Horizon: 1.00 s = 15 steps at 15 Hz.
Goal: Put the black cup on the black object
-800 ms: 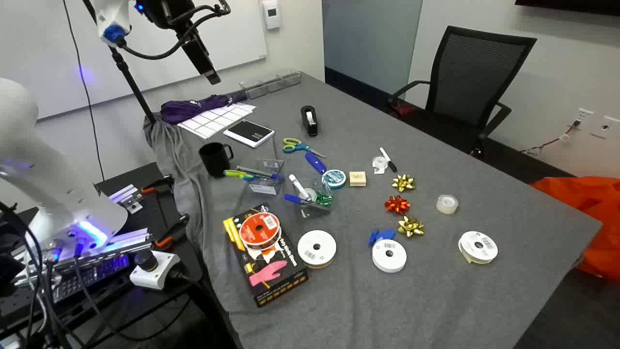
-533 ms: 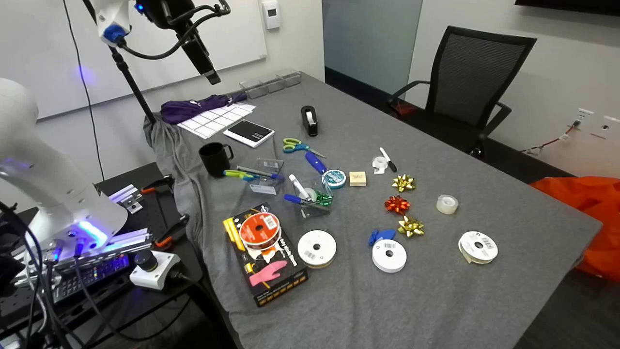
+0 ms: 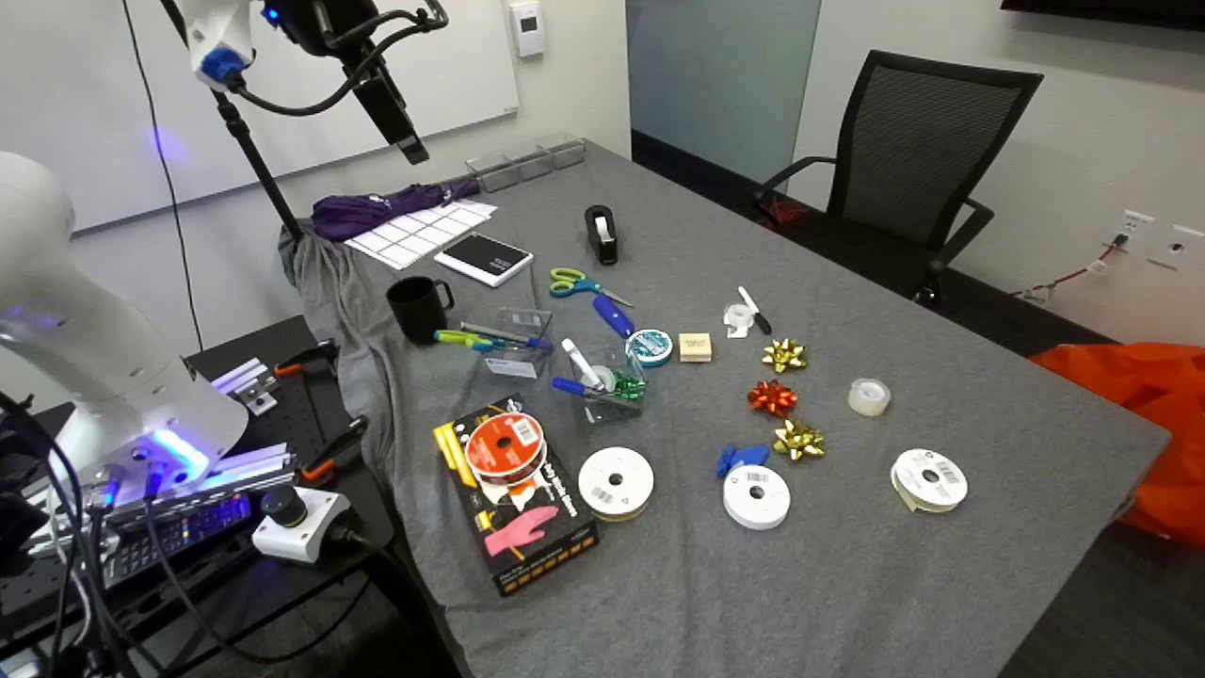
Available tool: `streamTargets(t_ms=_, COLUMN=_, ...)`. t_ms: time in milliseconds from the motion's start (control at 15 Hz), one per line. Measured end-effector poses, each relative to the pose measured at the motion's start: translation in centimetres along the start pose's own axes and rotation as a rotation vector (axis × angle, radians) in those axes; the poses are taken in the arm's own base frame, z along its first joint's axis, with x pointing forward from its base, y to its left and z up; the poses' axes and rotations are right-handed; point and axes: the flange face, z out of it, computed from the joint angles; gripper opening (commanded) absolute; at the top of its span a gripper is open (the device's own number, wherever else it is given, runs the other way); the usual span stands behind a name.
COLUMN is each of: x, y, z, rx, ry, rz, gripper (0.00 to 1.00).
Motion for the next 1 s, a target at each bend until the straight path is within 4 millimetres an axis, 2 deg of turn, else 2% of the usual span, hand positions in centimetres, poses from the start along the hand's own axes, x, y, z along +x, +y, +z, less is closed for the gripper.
streamTargets(t_ms=600, x=0.0, y=-0.2, z=0.0, rx=-0.010, ry=-0.002, rz=-0.006, gripper=1.00)
streamTargets(t_ms=800, x=-0.1, y=-1.6, z=1.2, rx=-0.118, ry=-0.051, rz=-0.084, gripper=1.00)
streamTargets(t_ms=1000, x=-0.6, y=-4.0, z=3.7, rx=-0.249, ry=-0.124, rz=-0.162, gripper=1.00)
